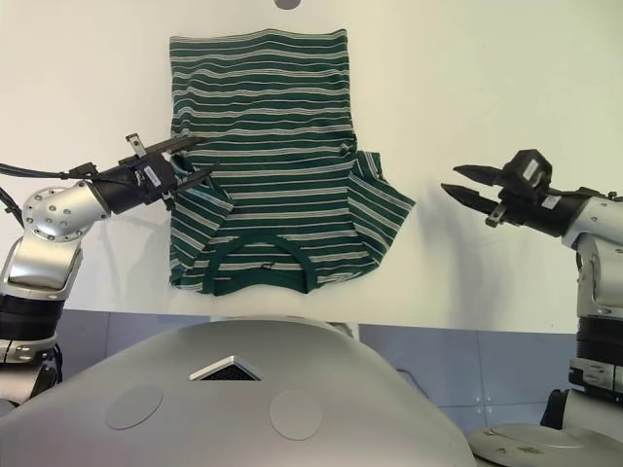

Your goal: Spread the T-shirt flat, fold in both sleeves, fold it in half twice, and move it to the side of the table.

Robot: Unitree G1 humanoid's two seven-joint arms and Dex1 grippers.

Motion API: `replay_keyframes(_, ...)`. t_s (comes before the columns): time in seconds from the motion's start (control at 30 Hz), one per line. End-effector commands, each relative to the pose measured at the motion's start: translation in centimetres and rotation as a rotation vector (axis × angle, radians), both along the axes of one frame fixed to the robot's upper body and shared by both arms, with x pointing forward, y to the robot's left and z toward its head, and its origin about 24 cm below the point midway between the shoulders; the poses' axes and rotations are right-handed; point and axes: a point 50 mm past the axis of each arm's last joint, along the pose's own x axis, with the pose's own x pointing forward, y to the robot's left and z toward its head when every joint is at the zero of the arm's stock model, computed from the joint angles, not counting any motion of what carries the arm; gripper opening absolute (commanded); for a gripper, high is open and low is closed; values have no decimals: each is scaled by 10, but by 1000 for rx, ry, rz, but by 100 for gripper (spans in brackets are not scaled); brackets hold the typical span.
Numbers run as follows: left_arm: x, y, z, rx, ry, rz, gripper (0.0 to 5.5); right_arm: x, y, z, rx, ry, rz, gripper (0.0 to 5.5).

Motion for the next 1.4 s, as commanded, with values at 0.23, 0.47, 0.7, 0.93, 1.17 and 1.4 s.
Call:
replay_keyframes(0.23,1,-3,-3,3,-4,9,189,-46,1,-70,602,304,-364,163)
replay_keyframes(0.47,1,-5,-8,16,-7,6,189,-56,22,-89,625,364,-340,163)
replay_keyframes(0.7,-4,-8,-13,12,2,23,189,-38,32,-77,418,314,-263,163)
replay_keyframes(0.93,-10,-11,-19,4,3,65,189,-13,31,-67,181,297,-299,163)
replay_keyframes(1.17,-13,-14,-23,-5,4,86,189,-3,24,-38,182,238,-246,163)
replay_keyframes(1.4,-13,-15,-25,1,-10,98,189,1,8,-23,107,180,-179,163)
